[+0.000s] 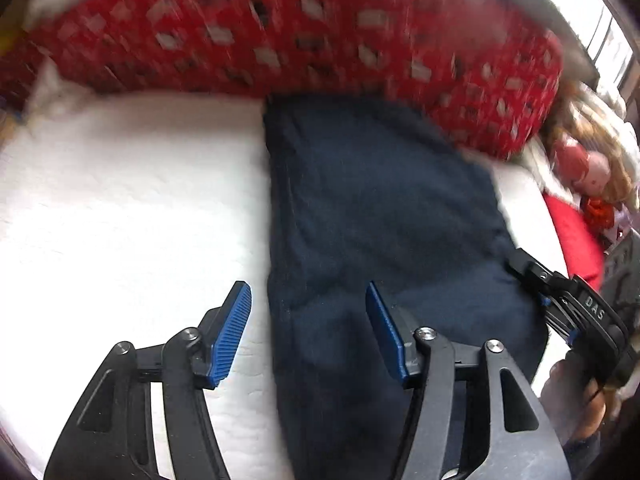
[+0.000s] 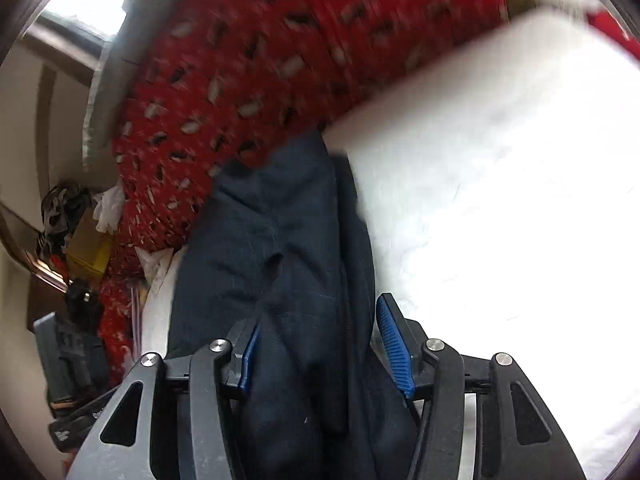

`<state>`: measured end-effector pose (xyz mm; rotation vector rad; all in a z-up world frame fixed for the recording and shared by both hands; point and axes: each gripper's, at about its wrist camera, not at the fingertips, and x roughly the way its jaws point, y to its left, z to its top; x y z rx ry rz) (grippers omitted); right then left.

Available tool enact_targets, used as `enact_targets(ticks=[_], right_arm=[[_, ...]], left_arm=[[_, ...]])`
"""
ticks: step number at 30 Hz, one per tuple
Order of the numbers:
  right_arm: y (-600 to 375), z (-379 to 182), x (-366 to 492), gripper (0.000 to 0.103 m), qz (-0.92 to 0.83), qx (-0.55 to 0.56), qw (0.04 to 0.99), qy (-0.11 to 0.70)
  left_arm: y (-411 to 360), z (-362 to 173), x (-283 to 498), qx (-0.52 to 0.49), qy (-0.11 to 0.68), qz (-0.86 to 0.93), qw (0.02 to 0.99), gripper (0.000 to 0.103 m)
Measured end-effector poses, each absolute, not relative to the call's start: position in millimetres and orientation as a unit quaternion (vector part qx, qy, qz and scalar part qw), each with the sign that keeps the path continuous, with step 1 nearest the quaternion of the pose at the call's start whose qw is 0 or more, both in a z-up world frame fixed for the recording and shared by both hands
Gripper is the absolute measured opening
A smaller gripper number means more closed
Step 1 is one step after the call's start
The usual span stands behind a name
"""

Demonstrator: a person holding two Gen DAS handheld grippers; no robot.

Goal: Fold large clothes

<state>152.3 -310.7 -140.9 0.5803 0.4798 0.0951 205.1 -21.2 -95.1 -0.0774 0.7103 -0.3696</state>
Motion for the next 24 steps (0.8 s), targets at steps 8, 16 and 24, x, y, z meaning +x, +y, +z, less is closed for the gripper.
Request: enact_targets(ticks=[8, 16, 24], right_arm=[[-295, -173, 152, 0.057, 0.008, 0.219, 0.930, 0.297], [-258, -119, 90, 0.071, -0.070, 0.124, 0.943, 0.301], [-247, -114, 7, 0.086, -0.121, 0.079, 0.951, 0.274]], left_arm=[[-57, -135, 187, 0.038, 0.372, -0.124, 0.919, 0.064], [-54, -115, 129, 0.012, 0.367, -0.130, 0.921, 0.065], [-48, -110, 58, 0.023, 0.323, -0.118, 0.939, 0.070]])
